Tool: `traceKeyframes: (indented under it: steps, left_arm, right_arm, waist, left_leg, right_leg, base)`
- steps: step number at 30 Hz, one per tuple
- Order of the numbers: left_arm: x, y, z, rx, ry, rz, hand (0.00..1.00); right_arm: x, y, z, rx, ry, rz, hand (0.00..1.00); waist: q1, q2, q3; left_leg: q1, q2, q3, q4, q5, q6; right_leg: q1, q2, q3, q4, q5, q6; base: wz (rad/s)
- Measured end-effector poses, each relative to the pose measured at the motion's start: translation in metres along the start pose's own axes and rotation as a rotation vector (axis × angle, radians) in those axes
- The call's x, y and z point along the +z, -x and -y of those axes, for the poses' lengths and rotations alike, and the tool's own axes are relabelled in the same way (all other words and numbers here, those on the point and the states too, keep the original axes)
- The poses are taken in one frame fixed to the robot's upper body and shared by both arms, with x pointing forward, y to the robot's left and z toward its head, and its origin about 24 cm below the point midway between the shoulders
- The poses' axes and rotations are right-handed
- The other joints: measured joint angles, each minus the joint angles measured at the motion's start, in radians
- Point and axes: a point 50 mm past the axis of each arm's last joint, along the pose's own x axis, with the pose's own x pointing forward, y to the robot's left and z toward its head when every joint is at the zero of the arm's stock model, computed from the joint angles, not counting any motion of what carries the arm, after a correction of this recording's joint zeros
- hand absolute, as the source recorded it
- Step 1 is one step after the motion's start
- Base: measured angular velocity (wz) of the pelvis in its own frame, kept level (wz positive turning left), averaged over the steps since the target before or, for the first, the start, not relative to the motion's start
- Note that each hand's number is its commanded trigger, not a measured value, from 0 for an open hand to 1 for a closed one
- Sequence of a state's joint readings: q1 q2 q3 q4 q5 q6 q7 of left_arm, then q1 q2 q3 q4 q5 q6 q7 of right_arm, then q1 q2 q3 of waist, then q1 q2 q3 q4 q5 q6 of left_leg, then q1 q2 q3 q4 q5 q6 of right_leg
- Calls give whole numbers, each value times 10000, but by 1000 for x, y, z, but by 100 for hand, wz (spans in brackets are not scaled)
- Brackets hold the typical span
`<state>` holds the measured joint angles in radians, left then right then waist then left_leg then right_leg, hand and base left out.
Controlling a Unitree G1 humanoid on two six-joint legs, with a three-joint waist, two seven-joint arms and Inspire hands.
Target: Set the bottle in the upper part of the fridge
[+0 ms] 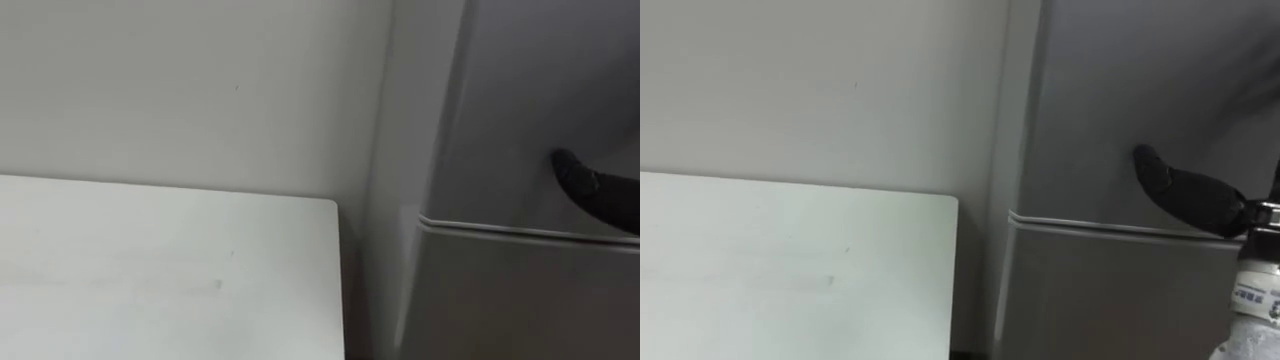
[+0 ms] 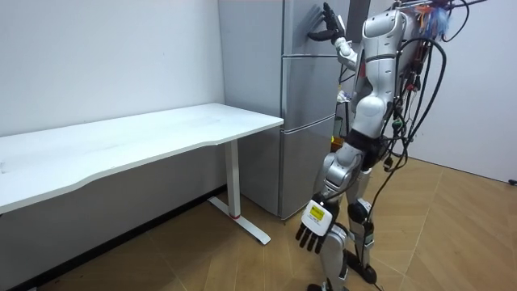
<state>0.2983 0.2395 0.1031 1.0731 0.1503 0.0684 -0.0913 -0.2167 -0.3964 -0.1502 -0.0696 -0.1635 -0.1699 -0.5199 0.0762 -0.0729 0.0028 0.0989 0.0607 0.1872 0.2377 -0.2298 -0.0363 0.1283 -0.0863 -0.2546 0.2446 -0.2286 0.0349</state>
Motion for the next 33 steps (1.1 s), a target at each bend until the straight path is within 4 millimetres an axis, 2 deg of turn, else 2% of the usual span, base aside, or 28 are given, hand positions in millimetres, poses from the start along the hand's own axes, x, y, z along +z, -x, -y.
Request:
traceKeyframes:
  steps: [9,17,21,28,33]
  left_arm:
    - [-3,1,4,-142,-259,-264,0]
    - [11,2,0,25,-294,386,0]
    - [9,3,1,16,-289,302,0]
    - [11,2,0,14,-150,349,0]
    - [8,3,-1,-1,-23,406,0]
  right_arm:
    - [-14,2,-3,142,248,-535,0]
    - [-34,3,-2,467,935,-1034,0]
    - [-39,5,-1,491,980,-1265,0]
    - [-36,4,-1,382,682,-1272,0]
    - [-30,1,2,180,-852,-1540,0]
  waist:
    - [107,-15,8]
    - [149,-80,42]
    - [182,-87,40]
    - [97,-94,-50]
    - [-167,-52,-78]
  left_leg:
    - [-2,4,-40,160,-14,26]
    - [-2,-3,-229,373,-14,66]
    - [-33,-3,-229,413,-3,85]
    - [-236,0,-231,472,15,114]
    - [-328,-14,-349,534,14,118]
  right_leg:
    - [114,-4,-2,-80,24,14]
    - [291,-1,-77,-105,79,47]
    - [263,-3,-61,-114,114,71]
    - [118,5,-84,-143,228,41]
    - [200,9,-240,-284,280,55]
  base:
    - [0]
    - [5]
    - [0]
    - [1]
    - [8]
